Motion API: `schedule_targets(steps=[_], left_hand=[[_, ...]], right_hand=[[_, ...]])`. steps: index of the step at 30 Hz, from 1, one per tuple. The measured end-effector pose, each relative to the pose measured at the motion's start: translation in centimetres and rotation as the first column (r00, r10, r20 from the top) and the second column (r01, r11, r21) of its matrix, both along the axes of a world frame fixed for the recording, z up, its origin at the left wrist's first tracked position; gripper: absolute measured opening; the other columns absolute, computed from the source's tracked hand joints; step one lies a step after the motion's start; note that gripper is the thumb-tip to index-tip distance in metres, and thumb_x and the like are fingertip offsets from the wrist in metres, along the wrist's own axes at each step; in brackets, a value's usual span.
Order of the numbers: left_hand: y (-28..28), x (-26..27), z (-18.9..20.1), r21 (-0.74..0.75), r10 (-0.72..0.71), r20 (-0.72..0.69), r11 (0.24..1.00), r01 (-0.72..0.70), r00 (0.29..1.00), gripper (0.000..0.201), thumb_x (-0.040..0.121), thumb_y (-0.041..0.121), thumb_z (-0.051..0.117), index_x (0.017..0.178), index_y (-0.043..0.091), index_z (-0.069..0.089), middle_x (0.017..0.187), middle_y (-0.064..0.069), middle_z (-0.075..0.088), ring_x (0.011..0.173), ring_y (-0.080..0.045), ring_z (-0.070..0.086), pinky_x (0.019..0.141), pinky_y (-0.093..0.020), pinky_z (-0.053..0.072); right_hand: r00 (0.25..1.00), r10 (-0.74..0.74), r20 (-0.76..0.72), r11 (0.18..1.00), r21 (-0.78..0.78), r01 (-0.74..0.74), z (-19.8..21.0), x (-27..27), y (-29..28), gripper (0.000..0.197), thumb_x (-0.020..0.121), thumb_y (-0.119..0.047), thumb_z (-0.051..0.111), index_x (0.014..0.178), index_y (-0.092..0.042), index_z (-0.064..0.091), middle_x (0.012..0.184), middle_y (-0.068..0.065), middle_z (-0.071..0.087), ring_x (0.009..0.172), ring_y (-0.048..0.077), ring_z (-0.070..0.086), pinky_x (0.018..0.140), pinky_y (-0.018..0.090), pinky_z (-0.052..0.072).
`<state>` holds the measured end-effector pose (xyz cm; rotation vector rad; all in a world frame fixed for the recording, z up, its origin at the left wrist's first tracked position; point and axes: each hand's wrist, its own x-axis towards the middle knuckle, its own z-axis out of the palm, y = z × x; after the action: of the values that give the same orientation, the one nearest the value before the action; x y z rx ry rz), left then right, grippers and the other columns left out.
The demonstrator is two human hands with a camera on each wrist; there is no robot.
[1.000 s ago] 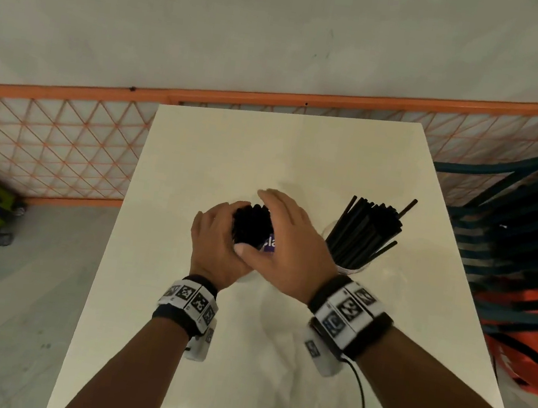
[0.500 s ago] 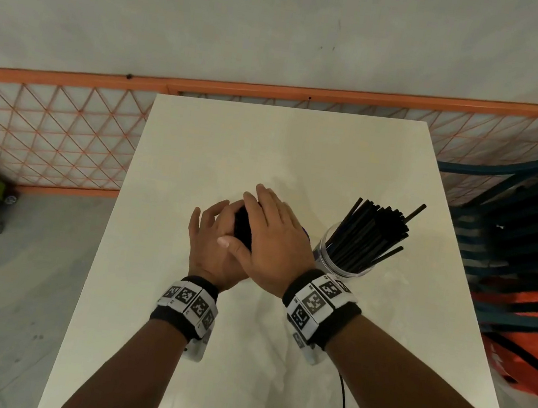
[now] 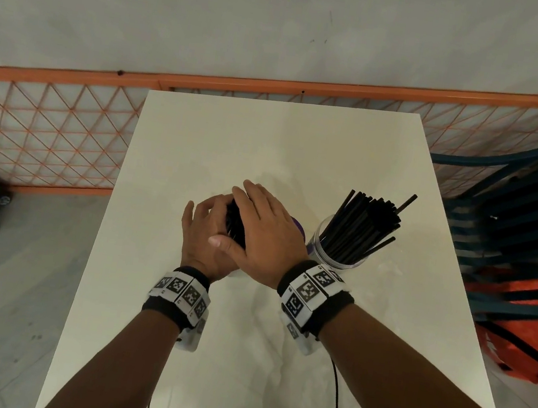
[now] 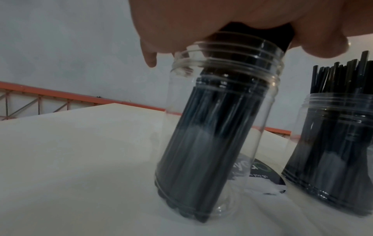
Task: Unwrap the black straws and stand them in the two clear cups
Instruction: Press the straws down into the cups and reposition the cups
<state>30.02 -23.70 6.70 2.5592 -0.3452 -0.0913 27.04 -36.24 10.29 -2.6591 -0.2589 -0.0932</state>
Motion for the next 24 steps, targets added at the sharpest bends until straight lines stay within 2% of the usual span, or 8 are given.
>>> schedule_targets(steps=[4,6,9,13,17,21,24], left_hand=[[0.1,0.4,-0.3,0.025,-0.004,0.002,1.0,0.004,1.0,0.074,0.064,0.058,0.042,0.122,0.013,0.055,0.117,-0.004,0.067,0.122,-0.034,0.055,0.112,-0.06,0.031],[0.0,0.4,-0.5,0.02,0.0,0.009,1.0,0.0,1.0,0.074,0.066,0.058,0.043,0.123,0.013,0.055,0.117,-0.005,0.067,0.12,-0.035,0.057,0.111,-0.06,0.033],[-0.1,0.0,-0.4,-0.033,-0.003,0.051,0.999,0.005,0.999,0.082,0.066,0.06,0.045,0.132,0.011,0.052,0.124,-0.007,0.066,0.119,-0.036,0.059,0.111,-0.062,0.033],[-0.2,-0.5,0.4,-0.143,0.013,0.014,0.99,-0.011,1.0,0.095,0.06,0.064,0.051,0.143,0.019,0.042,0.128,0.0,0.065,0.125,-0.03,0.057,0.117,-0.06,0.026],[0.4,-0.6,0.6,-0.201,-0.006,0.021,0.98,0.01,1.0,0.117,0.051,0.073,0.065,0.15,0.021,0.033,0.132,0.003,0.063,0.124,-0.024,0.058,0.114,-0.061,0.029],[1.2,-1.3,0.9,-0.293,0.018,-0.027,0.956,-0.025,0.999,0.138,0.038,0.078,0.079,0.154,0.026,0.023,0.141,0.007,0.056,0.128,-0.02,0.052,0.113,-0.056,0.035],[1.8,-3.0,1.3,-0.455,0.09,-0.057,0.884,-0.106,0.994,0.137,0.04,0.067,0.085,0.154,0.026,0.022,0.139,0.014,0.048,0.135,-0.014,0.046,0.113,-0.053,0.038]], right_hand=[[1.0,0.002,0.002,1.0,-0.014,-0.002,0.0,0.2,-0.1,0.081,0.089,-0.066,0.045,0.146,-0.009,0.037,0.153,0.014,0.037,0.143,0.031,0.031,0.116,0.046,0.03],[1.0,0.004,-0.004,1.0,-0.011,-0.004,0.2,0.2,-0.2,0.081,0.089,-0.066,0.044,0.147,-0.01,0.036,0.154,0.013,0.036,0.143,0.03,0.031,0.116,0.047,0.029],[1.0,-0.012,0.004,1.0,0.008,0.012,0.7,-0.1,-0.5,0.081,0.088,-0.067,0.043,0.149,-0.014,0.033,0.157,0.01,0.033,0.144,0.029,0.029,0.117,0.048,0.027],[0.998,-0.056,0.014,0.995,0.078,0.055,1.4,-0.6,-1.6,0.079,0.089,-0.067,0.044,0.148,-0.016,0.033,0.156,0.009,0.033,0.143,0.028,0.031,0.115,0.048,0.03],[0.995,-0.104,0.013,0.984,0.144,0.101,2.4,-1.7,-3.3,0.077,0.088,-0.066,0.044,0.147,-0.017,0.036,0.153,0.007,0.038,0.14,0.025,0.035,0.113,0.045,0.035],[0.981,-0.191,-0.011,0.959,0.21,0.189,3.4,-3.8,-5.2,0.071,0.089,-0.063,0.052,0.145,-0.02,0.039,0.148,0.0,0.042,0.133,0.019,0.04,0.108,0.035,0.038],[0.975,-0.219,-0.047,0.936,0.271,0.224,4.3,-6.2,-6.9,0.059,0.089,-0.057,0.056,0.137,-0.024,0.047,0.138,-0.006,0.047,0.125,0.011,0.046,0.1,0.028,0.045]])
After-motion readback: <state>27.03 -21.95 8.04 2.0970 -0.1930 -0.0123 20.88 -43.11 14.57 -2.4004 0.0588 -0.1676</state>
